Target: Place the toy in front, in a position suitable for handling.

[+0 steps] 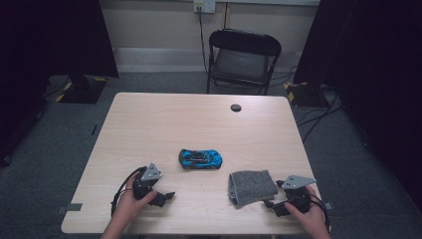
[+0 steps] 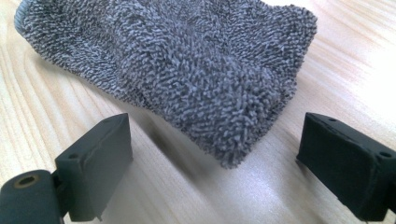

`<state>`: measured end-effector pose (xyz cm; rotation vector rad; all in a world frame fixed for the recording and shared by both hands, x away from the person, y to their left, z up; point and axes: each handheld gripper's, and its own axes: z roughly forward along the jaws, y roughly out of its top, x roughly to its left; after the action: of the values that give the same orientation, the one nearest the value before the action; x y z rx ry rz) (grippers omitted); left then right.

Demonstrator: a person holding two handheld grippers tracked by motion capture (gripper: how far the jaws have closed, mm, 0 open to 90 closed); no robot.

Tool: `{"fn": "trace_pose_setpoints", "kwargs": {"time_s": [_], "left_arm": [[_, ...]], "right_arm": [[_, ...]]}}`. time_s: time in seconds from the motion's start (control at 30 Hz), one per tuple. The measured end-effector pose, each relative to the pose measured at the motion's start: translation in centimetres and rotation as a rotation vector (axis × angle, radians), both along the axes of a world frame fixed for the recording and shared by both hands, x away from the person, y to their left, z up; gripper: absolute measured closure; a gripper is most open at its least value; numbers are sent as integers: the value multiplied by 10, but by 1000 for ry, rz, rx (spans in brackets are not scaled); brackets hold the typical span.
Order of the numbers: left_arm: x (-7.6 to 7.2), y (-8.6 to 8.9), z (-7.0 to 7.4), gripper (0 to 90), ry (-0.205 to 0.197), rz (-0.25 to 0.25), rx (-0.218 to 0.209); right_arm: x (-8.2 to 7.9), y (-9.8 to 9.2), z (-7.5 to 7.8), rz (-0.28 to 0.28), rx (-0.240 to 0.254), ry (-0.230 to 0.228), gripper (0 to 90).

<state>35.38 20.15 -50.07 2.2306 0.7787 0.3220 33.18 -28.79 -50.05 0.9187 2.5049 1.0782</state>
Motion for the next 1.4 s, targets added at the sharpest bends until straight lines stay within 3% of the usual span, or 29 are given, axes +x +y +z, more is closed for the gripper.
{"fn": "trace_pose_setpoints", "kwargs": {"time_s": [0.23, 0.33, 0.37, 0.5, 0.53, 0.67, 0.77, 0.93, 1.1, 1.17, 1.2, 1.33, 1.4], "left_arm": [[0, -1, 0, 18, 6, -10, 3], [0, -1, 0, 18, 5, -10, 3], [0, -1, 0, 18, 5, -10, 3], [0, -1, 0, 18, 5, -10, 3], [0, -1, 0, 18, 5, -10, 3], [1, -2, -1, 0, 8, 0, 6], [1, -2, -1, 0, 7, 0, 7], [1, -2, -1, 0, 7, 0, 8], [1, -2, -1, 0, 6, 0, 8], [1, -2, -1, 0, 6, -1, 8], [1, -2, -1, 0, 7, -1, 8], [1, -2, -1, 0, 7, -1, 9], [1, -2, -1, 0, 7, -1, 9]], "right_arm": [[-2, 0, 0, -6, 1, -1, 95], [-4, 0, 3, 13, -21, 12, 118], [-7, 0, 10, 37, -48, -15, 131], [-9, 5, 27, 73, -33, -38, 152], [-9, 8, 33, 85, -33, -62, 157], [-4, 31, 51, 160, -25, -101, 177], [0, 39, 50, 178, -28, -97, 199], [20, 61, 36, 225, -81, -66, 213], [29, 65, 25, 245, -107, -36, 248], [31, 66, 18, 247, -112, -19, 293], [32, 64, 15, 234, -92, -18, 353], [31, 65, 15, 224, -92, -18, 452], [31, 65, 15, 190, -88, -25, 586]]}}
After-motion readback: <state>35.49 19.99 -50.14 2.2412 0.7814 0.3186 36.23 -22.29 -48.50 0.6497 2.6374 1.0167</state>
